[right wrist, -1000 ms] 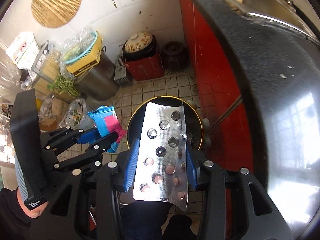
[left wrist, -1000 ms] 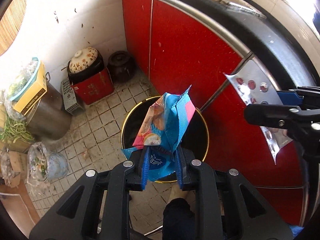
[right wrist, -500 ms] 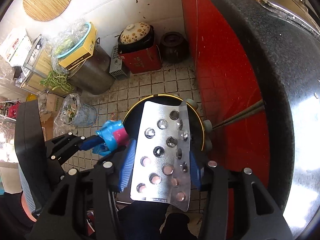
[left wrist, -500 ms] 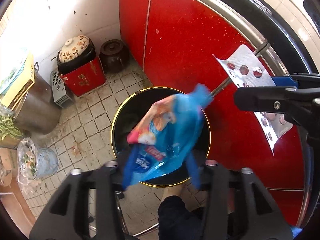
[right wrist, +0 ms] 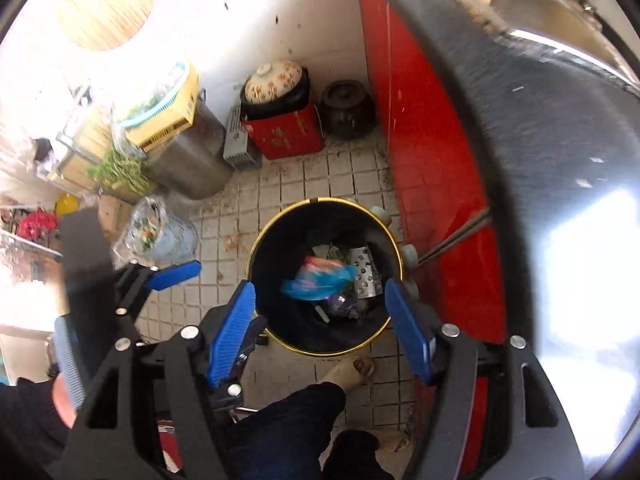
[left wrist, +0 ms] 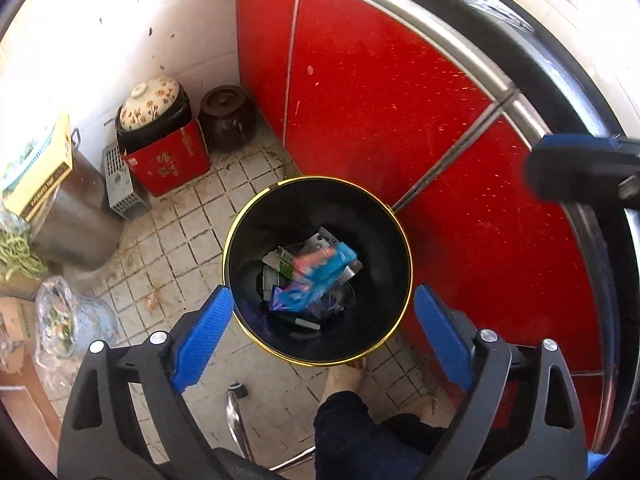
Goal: Collect trash
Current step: 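Carry wrapper and blister pack over the trash bin and open both tools, then swing both tools back over the countertop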
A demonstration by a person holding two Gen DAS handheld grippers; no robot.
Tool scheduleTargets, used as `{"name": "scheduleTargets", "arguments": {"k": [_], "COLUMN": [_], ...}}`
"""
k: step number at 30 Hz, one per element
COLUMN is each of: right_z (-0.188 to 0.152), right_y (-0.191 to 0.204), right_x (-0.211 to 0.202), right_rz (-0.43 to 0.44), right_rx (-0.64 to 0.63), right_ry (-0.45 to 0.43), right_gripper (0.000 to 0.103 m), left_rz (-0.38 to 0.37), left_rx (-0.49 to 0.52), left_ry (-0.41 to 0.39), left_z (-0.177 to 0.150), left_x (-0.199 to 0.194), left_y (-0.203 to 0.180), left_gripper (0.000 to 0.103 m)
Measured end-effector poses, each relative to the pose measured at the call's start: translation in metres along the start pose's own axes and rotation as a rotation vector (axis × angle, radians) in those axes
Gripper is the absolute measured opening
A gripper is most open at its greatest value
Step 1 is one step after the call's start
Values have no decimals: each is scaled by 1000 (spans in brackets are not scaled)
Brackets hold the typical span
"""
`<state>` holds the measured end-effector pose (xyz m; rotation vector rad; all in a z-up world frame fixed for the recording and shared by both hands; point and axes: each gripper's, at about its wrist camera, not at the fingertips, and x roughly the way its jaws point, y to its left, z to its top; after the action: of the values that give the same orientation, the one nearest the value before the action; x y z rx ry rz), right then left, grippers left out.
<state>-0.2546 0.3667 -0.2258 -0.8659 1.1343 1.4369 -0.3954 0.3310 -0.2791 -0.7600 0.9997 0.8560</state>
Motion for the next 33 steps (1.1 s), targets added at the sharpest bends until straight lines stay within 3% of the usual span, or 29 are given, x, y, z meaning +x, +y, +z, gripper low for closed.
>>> {"name": "scheduleTargets", "arguments": {"k": [3, 5, 10, 18, 22, 25, 30, 33], "right_z": [-10, -21, -76, -231, -311, -367, -439, -465], "right_y": [-7, -17, -70, -174, -206, -217, -223, -231], "right_x": [-52, -89, -187, -297, -336, -361, -386, -392], "right_rz": [5, 0, -114, -420, -539, -608, -677, -681], "right_rx": [30, 63, 213, 640, 852, 984, 1137, 1189], "right_ry": [-69, -135, -287, -434, -478, -503, -546, -564], "right_gripper": [69, 76, 79, 79, 79, 79, 79, 79], "left_rz": [12, 17, -28, -310, -435, -503, -561, -575], "left_rx": [44, 90, 252, 675, 922, 1037, 1133, 1167], "left_ry": [-24, -62, -165, -165, -176, -170, -158, -148], "left_z": [6, 11, 26, 16, -9, -28, -56, -74], "left_x": [-22, -45, -98, -122, -136, -146, -155, -157], "left_y": [-13, -31, -104, -295, -391, -442, -498, -513], "left_gripper": [89, 91, 94, 95, 95, 95, 95, 95]}}
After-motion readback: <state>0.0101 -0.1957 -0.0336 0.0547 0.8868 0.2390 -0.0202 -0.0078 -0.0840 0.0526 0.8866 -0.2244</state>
